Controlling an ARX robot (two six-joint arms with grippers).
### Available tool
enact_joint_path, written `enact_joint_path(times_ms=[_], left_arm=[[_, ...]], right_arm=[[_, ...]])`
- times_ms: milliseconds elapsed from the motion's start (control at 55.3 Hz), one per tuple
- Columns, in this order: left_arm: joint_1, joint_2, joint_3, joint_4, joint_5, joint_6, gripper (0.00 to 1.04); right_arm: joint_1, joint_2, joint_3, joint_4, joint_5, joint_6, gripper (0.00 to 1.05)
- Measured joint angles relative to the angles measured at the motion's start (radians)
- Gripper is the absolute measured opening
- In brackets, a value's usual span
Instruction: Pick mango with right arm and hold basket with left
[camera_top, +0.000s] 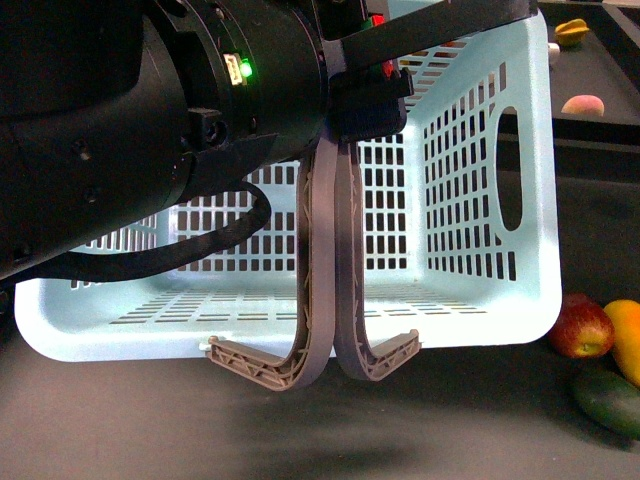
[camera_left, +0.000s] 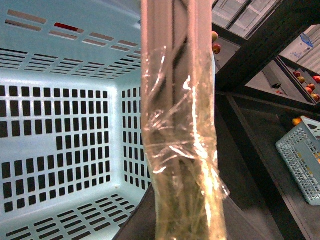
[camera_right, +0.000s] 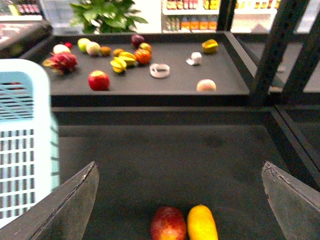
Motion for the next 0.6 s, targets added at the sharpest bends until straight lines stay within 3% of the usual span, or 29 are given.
enact_joint_path(times_ms=[163,307,597], left_arm=[[0.000,0.000,0.000,0.000,-0.001,0.000,0.08],[0.000,0.000,0.002,0.000,-0.001,0.000,0.08],[0.000,0.000,0.002,0.000,0.002,0.000,0.08]], right_arm=[[-0.060,0.466,0.138,0.175,0.008,-0.024,0.97],[-0.093,0.812,0.252,0.235,0.013,-0.052,0.97],[-0.122,1.204,0.454,0.245,0.045,-0.068,0.97]])
